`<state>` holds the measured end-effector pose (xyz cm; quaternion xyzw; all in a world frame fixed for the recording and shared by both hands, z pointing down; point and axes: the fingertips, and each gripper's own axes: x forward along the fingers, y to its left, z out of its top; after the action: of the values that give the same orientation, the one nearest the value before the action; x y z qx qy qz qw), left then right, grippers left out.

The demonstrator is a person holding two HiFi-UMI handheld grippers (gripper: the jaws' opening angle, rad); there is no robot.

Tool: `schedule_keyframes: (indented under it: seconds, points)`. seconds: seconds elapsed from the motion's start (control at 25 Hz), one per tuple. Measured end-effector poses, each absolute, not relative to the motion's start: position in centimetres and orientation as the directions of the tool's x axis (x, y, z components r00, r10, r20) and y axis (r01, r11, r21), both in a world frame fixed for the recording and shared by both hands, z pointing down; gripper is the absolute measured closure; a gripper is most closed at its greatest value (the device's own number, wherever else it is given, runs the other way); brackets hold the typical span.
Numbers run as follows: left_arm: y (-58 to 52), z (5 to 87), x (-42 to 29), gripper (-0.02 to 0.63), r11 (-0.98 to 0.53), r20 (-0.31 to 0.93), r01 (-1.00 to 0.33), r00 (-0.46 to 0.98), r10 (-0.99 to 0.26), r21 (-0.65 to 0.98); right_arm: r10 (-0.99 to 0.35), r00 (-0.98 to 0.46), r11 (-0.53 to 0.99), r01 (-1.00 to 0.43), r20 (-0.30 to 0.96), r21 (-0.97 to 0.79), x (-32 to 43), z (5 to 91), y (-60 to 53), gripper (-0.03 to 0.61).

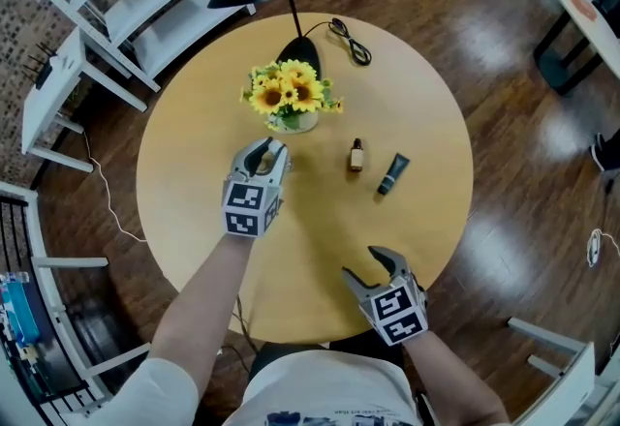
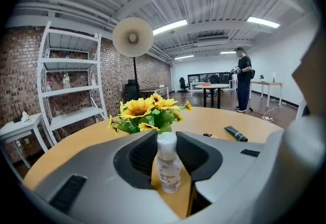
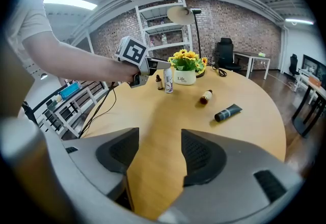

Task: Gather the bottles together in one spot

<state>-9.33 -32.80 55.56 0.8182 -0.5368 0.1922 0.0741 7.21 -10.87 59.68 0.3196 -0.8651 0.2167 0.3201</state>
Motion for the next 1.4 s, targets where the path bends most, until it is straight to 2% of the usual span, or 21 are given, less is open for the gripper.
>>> schedule_keyframes:
  seconds: [0.28,0.48,0.76,1.08,1.4]
  points:
    - [-32.5,55.7,-9.9,0.492,-0.4,0.385,-0.912,0.34,-0.858,-0.087,-0.407,-0.598,0.712,-0.681,0.69,-0.17,7.0,59.9,-10.9,0.295]
    - [-32.3,55.3,-10.0,0.451,-0.411,0.39,-0.908,0.348,-0.852,-0.087,-0.404,-0.598,0.714,-0.679,0.692,-0.171,7.2,60.0,-10.8,0.295]
    - [-29.0,53.0,-11.7,0.451,-0.344,0.414,-0.936,0.285,-0.865,-0.074,-0.406,-0.621,0.723,-0.667,0.67,-0.181,6.5,59.2,-11.4,0.295]
    - [-17.2,50.5,-13.5,0.451,-0.273,0.481,-0.954,0.299,-0.824,0.124,-0.448,-0.646,0.752,-0.646,0.618,-0.129,4.0,55.7,-10.7,0.295]
    - [0.4,47.6,-16.5,0.451,-0.317,0.509,-0.919,0.394,-0.766,0.234,-0.492,-0.607,0.726,-0.682,0.624,-0.09,1.7,52.5,0.1,0.295]
